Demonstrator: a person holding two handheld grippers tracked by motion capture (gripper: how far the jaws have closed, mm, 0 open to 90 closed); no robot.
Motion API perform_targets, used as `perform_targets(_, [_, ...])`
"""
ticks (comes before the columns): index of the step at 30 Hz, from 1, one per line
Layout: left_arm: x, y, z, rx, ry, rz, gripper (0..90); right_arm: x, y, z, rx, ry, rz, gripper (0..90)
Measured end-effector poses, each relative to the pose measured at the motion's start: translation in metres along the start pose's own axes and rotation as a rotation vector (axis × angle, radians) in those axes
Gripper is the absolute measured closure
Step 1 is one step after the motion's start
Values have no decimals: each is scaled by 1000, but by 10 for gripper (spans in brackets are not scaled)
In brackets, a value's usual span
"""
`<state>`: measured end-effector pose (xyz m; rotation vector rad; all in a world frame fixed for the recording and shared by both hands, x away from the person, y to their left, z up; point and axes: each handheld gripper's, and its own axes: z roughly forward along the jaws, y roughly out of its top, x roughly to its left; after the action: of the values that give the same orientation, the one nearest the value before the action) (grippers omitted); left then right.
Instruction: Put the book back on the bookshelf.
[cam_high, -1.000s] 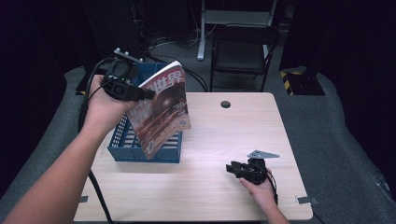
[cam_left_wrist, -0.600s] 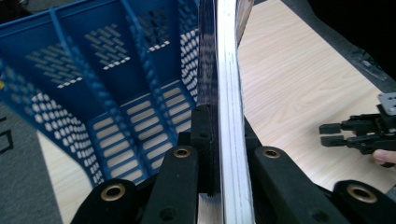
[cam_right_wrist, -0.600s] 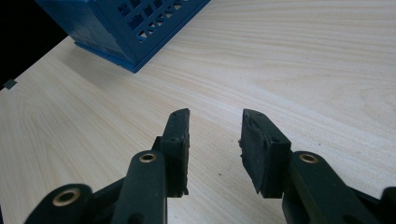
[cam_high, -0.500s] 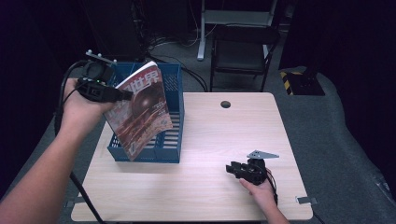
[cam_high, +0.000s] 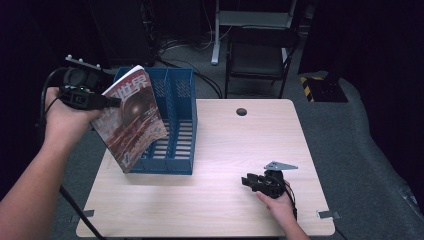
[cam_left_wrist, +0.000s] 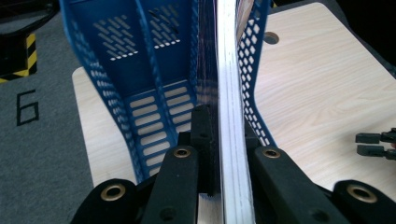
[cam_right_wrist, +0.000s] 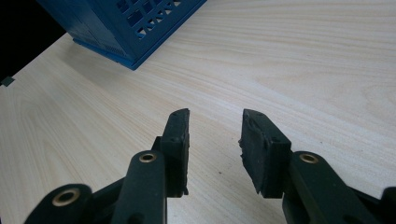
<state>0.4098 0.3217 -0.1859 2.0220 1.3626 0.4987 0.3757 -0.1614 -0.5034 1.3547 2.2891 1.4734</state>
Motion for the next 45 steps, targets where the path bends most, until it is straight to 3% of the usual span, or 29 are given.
perform_targets(9, [10, 3, 9, -27, 49, -74, 841, 1, 0, 1, 9, 1, 1, 623])
perform_targets(16, [10, 10, 18, -21, 58, -101, 840, 0, 0, 1, 6, 0, 6, 622])
perform_targets(22, [8, 17, 29, -25, 95, -128, 840, 0, 0, 0, 9, 4, 1, 622])
perform_targets(37, [4, 25, 48, -29, 108, -138, 840, 1, 0, 0, 0, 7, 4, 622])
perform_targets(45, [2, 28, 59, -54, 129, -141, 841, 0, 0, 0, -4, 10, -5, 623])
